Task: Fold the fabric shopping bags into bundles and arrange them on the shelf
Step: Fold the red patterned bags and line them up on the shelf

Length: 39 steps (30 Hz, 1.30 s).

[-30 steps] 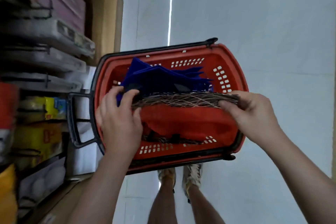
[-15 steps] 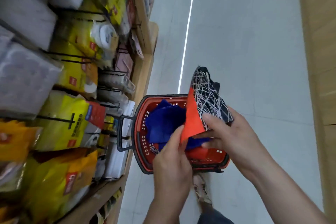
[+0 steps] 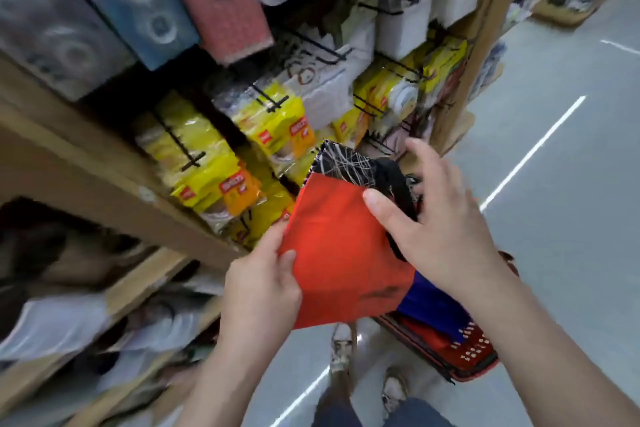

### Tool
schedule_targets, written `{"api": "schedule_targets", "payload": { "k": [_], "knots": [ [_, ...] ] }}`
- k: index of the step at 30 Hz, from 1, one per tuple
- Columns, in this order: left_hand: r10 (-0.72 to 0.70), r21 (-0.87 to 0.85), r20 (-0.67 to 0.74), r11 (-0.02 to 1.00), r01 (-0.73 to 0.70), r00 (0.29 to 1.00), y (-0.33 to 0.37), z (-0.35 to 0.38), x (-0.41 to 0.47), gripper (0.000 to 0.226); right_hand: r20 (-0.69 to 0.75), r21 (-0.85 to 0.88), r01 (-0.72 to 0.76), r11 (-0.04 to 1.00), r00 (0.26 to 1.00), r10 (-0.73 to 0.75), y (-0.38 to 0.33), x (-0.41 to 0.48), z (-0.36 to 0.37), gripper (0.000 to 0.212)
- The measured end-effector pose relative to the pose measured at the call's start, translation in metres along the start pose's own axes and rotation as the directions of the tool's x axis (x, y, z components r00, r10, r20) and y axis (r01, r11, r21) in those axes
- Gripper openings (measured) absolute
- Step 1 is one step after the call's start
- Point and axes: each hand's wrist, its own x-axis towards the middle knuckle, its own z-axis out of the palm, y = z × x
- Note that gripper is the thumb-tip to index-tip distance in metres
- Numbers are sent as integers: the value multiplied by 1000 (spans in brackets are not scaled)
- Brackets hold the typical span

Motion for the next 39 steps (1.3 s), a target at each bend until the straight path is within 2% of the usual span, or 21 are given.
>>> {"api": "schedule_targets", "payload": {
  "k": [2,4,5,7,9,10,12,13,15,16,18,19,21,23,25,26,29,32,34,37,39],
  "knots": [
    [24,97,-89,995,-15,996,-7,-24,-30,34,278,131,-63,989,960,24,-41,-17,20,105],
    [85,155,-87,985,-71,993,-10,-40,-64,35,450,99,-10,995,892,-36,-77,-36,43,112],
    [88,180,-64,981,-75,994,-11,-43,-80,33,485,47,61,997,871,-76,-92,-46,55,105],
    [98,262,-39,961,-84,994,-18,-46,-111,18,498,-96,265,960,847,-184,-113,-64,80,70],
    [66,162,-39,985,-59,997,-30,-53,-140,20,520,-119,430,895,795,-312,-128,-78,101,29],
    [51,30,-50,998,-49,997,-37,-63,-153,16,553,-86,487,869,749,-365,-135,-86,110,18],
    [-7,-220,-82,975,-12,997,-51,-91,-182,32,645,-9,570,822,631,-430,-152,-103,121,12],
    [-40,-237,-172,972,-2,984,-62,-108,-197,39,684,37,598,800,569,-457,-162,-112,125,15],
    [-101,-110,-402,992,62,910,-90,-141,-226,52,736,157,608,778,453,-503,-184,-130,135,18],
    [-146,-54,-481,989,138,865,-105,-159,-241,62,754,225,593,773,397,-524,-196,-142,142,14],
    [-242,18,-499,957,290,832,-134,-199,-271,84,762,343,570,747,295,-576,-223,-172,158,10],
    [-279,59,-480,936,348,832,-148,-217,-286,88,760,399,561,726,241,-604,-237,-187,166,10],
    [-366,99,-469,882,460,804,-184,-253,-333,67,724,517,529,673,149,-673,-268,-229,194,13],
    [-441,43,-501,847,531,745,-203,-271,-356,32,668,604,462,650,151,-728,-284,-245,201,20],
    [-481,-49,-596,821,568,643,-222,-302,-398,16,630,674,380,634,153,-762,-308,-276,227,16],
    [-451,-27,-647,820,572,615,-230,-316,-415,12,608,702,346,622,162,-777,-319,-291,238,15],
    [-309,103,-778,795,597,546,-241,-357,-452,19,564,751,313,582,154,-811,-349,-326,268,15],
    [-219,147,-847,778,611,483,-253,-404,-472,18,610,708,335,622,155,-777,-372,-351,298,14],
    [-138,185,-886,770,611,442,-266,-434,-477,16,558,706,369,605,237,-795,-389,-363,321,14],
    [-41,196,-935,767,611,351,-286,-468,-477,36,332,708,530,466,333,-883,-423,-372,354,10],
    [-10,187,-946,800,570,324,-300,-485,-475,43,208,717,567,405,380,-901,-452,-371,370,6]
  ]
}}
